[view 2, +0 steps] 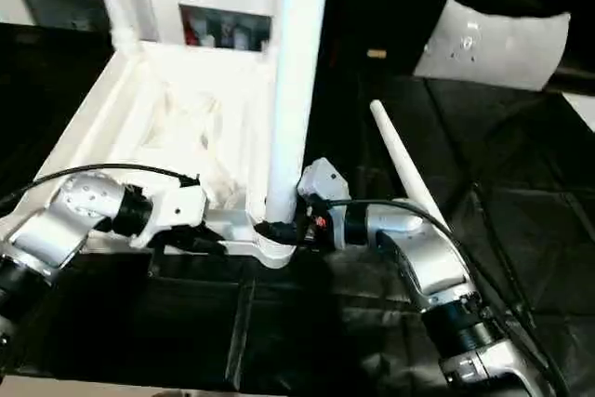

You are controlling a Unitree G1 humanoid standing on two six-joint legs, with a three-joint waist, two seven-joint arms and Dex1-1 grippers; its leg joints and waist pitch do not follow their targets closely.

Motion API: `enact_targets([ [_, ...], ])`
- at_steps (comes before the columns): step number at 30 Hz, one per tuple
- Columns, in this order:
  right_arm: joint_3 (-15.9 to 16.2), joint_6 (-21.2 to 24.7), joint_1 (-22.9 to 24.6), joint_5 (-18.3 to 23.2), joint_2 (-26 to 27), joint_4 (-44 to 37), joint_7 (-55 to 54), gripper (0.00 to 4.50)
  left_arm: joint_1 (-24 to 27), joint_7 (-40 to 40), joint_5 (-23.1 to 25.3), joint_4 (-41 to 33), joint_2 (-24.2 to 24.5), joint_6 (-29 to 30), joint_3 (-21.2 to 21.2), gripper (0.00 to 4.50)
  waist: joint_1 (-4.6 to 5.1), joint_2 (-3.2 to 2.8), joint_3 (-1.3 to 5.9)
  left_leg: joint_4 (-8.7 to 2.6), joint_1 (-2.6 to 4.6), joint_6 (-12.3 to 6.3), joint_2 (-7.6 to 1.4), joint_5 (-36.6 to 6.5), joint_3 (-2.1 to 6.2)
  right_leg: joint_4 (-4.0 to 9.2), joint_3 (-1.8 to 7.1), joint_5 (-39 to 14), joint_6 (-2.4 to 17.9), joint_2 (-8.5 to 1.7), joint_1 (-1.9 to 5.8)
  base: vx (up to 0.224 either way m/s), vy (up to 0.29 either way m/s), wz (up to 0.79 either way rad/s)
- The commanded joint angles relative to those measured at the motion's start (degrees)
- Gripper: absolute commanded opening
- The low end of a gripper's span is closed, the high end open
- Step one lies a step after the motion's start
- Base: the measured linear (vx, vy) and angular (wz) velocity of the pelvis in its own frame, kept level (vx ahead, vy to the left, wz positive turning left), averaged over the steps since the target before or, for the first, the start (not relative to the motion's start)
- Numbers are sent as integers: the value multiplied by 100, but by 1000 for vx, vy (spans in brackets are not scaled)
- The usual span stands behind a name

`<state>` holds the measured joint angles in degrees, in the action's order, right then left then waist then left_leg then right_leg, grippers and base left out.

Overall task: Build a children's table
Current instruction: Insert table leg to table base

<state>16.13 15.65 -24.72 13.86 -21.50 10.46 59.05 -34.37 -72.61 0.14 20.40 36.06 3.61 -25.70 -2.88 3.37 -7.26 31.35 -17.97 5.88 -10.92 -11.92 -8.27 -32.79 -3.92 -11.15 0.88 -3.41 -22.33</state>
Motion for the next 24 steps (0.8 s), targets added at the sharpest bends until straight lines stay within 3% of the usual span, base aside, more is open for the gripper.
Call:
enact_targets([
  [1,854,633,567,-612,18,835,-21,191,-151,183,218,114,147,46,187,0,34,-163,-84,-499,24,-70,-183,-3051,161,699,266,-4480,165,-507,-68,0,0,0],
  [5,638,717,575,-522,211,857,-327,191,48,231,125,-103,263,326,351,0,92,-150,-94,-571,-37,-70,-188,-2924,208,698,231,-4276,184,-543,36,0,0,0],
  [6,597,738,577,-507,243,854,-392,191,140,273,67,-234,287,464,410,0,92,-179,-114,-597,-73,-71,-205,-2759,206,678,268,-4171,259,-564,42,0,0,0],
  [10,424,838,612,-459,333,772,-701,191,558,506,-174,-893,347,1139,672,0,139,-181,-161,-581,-63,-71,-178,-2854,215,736,234,-4550,218,-565,8,0,0,0],
  [11,353,860,596,-498,370,806,-901,191,824,674,-274,-1344,377,1548,811,0,143,-195,-146,-590,-62,-75,-184,-2870,225,740,229,-4559,196,-560,19,0,0,0],
  [12,349,861,595,-501,373,808,-913,191,841,685,-280,-1372,379,1574,820,0,158,-192,-137,-596,-89,-48,-201,-2839,231,701,247,-4433,238,-577,38,0,0,0],
  [13,248,887,548,-534,451,888,-1168,191,1169,922,-384,-1970,363,2135,995,0,175,-189,-156,-632,-150,-64,-206,-2816,251,688,239,-4321,261,-562,71,0,0,0],
  [14,135,929,483,-534,545,970,-1402,191,1420,1095,-431,-2507,306,2599,1091,0,200,-200,-134,-641,-163,-27,-229,-2805,262,634,258,-4116,370,-576,79,0,0,0],
  [15,58,958,437,-528,608,1026,-1551,191,1573,1198,-451,-2851,259,2891,1139,0,246,-209,-162,-650,-161,-35,-225,-2835,261,641,270,-4011,431,-560,58,0,0,0],
  [16,7,970,403,-517,640,1075,-1625,191,1652,1259,-459,-3058,206,3069,1146,0,264,-181,-108,-631,-147,-36,-224,-2762,256,618,284,-3920,467,-564,82,0,0,0],
  [17,-100,999,274,-507,732,1228,-1824,191,1810,1450,-508,-3685,-3,3618,1124,0,289,-197,-133,-641,-173,-72,-223,-2646,256,609,297,-3771,542,-553,79,0,0,0],
  [18,-114,998,252,-509,745,1256,-1854,191,1827,1481,-517,-3778,-42,3701,1115,0,324,-195,-95,-632,-163,-57,-241,-2492,245,559,327,-3480,697,-557,91,0,0,0],
  [19,-185,957,61,-529,829,1489,-2020,191,1850,1725,-582,-4379,-354,4267,971,0,330,-182,-76,-607,-123,-98,-238,-2345,200,570,342,-3229,821,-533,62,0,0,0],
  [21,-203,923,-34,-542,861,1606,-2075,191,1813,1841,-607,-4588,-519,4485,878,0,304,-183,-42,-564,-72,-129,-236,-1996,105,538,386,-2631,1067,-493,40,0,0,0],
  [22,-217,883,-139,-558,895,1723,-2137,191,1757,2023,-665,-4837,-713,4797,781,0,274,-195,-45,-553,-73,-167,-222,-1870,79,538,392,-2463,1112,-492,37,0,0,0],
  [24,-209,822,-283,-568,937,1810,-2096,191,1530,2308,-552,-4804,-1025,5018,717,0,230,-121,8,-527,-113,-273,-217,-1409,17,494,392,-2089,1193,-477,109,0,0,0],
])
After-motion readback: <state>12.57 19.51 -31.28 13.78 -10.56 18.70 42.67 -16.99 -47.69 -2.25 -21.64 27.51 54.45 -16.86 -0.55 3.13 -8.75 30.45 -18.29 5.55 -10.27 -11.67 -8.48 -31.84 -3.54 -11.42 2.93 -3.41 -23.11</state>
